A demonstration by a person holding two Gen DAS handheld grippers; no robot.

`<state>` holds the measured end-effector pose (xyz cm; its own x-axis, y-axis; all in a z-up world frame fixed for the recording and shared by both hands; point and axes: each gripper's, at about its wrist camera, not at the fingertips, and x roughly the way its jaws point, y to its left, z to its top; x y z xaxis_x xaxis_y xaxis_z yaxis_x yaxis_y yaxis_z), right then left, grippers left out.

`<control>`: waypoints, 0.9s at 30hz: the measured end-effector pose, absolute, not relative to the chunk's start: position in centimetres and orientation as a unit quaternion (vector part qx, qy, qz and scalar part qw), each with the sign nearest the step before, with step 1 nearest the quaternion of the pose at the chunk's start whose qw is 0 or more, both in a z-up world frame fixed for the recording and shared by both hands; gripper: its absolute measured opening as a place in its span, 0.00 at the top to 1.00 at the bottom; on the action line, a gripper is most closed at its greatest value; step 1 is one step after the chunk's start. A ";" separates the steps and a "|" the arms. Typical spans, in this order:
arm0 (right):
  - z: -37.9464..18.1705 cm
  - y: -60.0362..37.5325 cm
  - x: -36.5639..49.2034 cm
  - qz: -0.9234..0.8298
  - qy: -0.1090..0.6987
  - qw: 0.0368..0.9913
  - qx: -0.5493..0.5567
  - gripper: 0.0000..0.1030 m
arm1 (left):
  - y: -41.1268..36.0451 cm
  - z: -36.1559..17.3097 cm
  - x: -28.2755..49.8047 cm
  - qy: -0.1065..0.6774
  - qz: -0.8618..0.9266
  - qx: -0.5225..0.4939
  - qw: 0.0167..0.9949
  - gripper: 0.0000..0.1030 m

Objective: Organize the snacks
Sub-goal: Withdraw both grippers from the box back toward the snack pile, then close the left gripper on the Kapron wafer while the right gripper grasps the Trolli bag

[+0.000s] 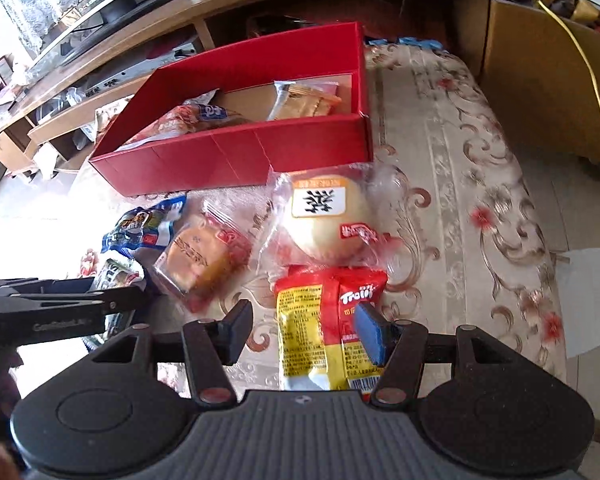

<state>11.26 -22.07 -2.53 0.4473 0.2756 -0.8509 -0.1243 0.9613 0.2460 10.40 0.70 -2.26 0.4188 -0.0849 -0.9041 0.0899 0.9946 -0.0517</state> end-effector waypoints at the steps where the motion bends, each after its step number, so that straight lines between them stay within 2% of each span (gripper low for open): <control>1: -2.6 -22.1 11.1 0.118 0.512 0.848 0.073 0.43 | 0.6 -2.1 10.2 0.536 -0.055 0.000 0.843 0.36; 6: -1.8 -22.5 10.2 0.119 0.499 0.854 0.083 0.43 | 0.4 -0.9 8.7 0.523 -0.079 -0.015 0.849 0.36; 9: -1.3 -23.3 9.9 0.115 0.491 0.858 0.097 0.39 | -0.1 -0.7 7.9 0.521 -0.099 -0.020 0.848 0.36; 15: -2.5 -23.5 10.8 0.092 0.507 0.852 0.088 0.38 | -1.2 -0.5 6.8 0.520 -0.135 -0.022 0.843 0.36; 23: -5.2 -20.1 11.3 0.108 0.534 0.839 0.009 0.37 | -2.4 -1.7 6.5 0.535 -0.151 -0.006 0.831 0.36; 27: -5.6 -19.9 11.0 0.113 0.534 0.838 -0.007 0.32 | -3.1 -2.3 6.3 0.543 -0.154 0.008 0.826 0.35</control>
<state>11.03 -19.86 -5.64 0.4047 0.1820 -0.8961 -0.1963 0.9744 0.1093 6.35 -3.08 -2.35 0.3638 -0.2455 -0.8985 0.2619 0.9527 -0.1543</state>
